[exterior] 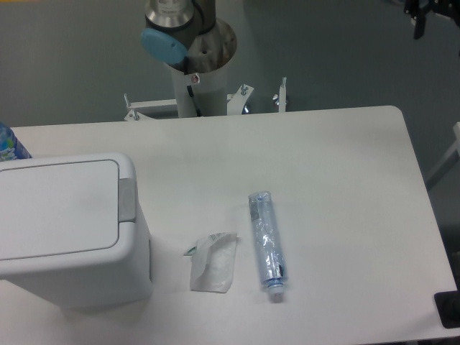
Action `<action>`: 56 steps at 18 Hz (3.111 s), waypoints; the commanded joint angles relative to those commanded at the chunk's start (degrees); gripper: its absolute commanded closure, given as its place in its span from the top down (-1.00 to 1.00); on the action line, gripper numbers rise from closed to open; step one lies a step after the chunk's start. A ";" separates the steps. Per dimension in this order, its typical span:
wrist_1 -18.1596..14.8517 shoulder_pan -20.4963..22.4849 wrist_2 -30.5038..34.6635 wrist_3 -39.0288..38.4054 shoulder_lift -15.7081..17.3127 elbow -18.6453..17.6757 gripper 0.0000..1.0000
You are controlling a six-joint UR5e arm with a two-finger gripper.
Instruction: Open the trash can
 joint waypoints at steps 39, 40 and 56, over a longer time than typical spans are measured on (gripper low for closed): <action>5.97 -35.58 -17.49 -106.61 -6.59 3.87 1.00; 7.02 -38.38 -17.49 -106.35 -7.20 3.69 1.00; 12.22 -47.55 -16.52 -107.23 -7.65 -0.62 1.00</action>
